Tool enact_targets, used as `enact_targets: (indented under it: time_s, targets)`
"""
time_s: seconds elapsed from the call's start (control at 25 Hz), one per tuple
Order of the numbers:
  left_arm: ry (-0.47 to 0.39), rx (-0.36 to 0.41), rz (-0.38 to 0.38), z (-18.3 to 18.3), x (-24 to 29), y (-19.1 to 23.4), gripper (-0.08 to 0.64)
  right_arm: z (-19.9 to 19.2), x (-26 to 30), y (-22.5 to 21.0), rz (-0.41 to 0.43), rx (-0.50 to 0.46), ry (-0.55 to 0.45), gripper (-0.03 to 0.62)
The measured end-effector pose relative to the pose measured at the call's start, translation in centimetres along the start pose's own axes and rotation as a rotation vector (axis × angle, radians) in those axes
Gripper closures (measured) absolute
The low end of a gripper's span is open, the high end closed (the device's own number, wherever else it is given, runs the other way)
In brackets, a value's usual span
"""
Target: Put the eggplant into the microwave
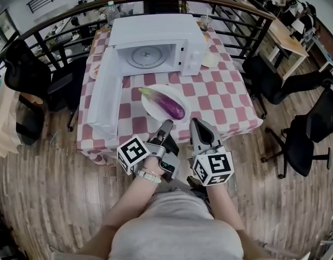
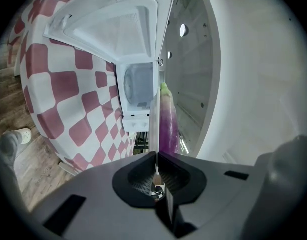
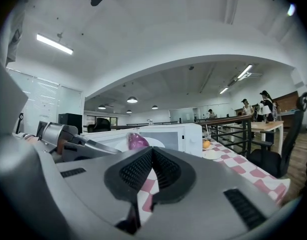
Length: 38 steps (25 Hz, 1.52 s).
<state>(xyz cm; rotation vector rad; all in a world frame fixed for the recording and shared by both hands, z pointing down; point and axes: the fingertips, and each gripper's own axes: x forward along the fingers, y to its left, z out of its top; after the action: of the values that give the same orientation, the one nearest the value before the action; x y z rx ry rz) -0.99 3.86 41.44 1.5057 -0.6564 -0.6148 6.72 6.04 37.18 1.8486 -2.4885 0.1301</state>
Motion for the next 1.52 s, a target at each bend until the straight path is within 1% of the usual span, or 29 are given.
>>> enact_targets:
  time_s: [0.32,0.52,0.68,0.84,1.0,1.16,1.52]
  targets:
    - [-0.058,-0.012,0.014,4.7,4.2,0.7,0.543,0.4,6.3,-1.9,0.045,0.004,0.005,0.569]
    - [-0.102,0.011,0.021,8.0,6.6,0.9,0.543,0.9,10.5,-3.0,0.072,0.007,0.005,0.569]
    - [-0.134,0.005,0.035,10.6,8.5,1.7,0.543,1.1,13.8,-3.9,0.097,0.009,0.007,0.569]
    - [-0.156,0.003,0.051,12.7,10.2,2.6,0.543,0.8,16.8,-4.4,0.134,0.009,0.030,0.569]
    - [-0.160,0.000,0.063,14.0,11.9,3.1,0.543,0.1,19.2,-5.0,0.164,0.003,0.065,0.569]
    - [-0.163,-0.005,0.062,15.1,13.3,3.5,0.543,-0.5,21.2,-5.9,0.178,-0.007,0.085,0.569]
    - [-0.173,-0.007,0.069,17.2,15.1,5.1,0.543,-0.7,24.8,-6.6,0.216,-0.053,0.080,0.569]
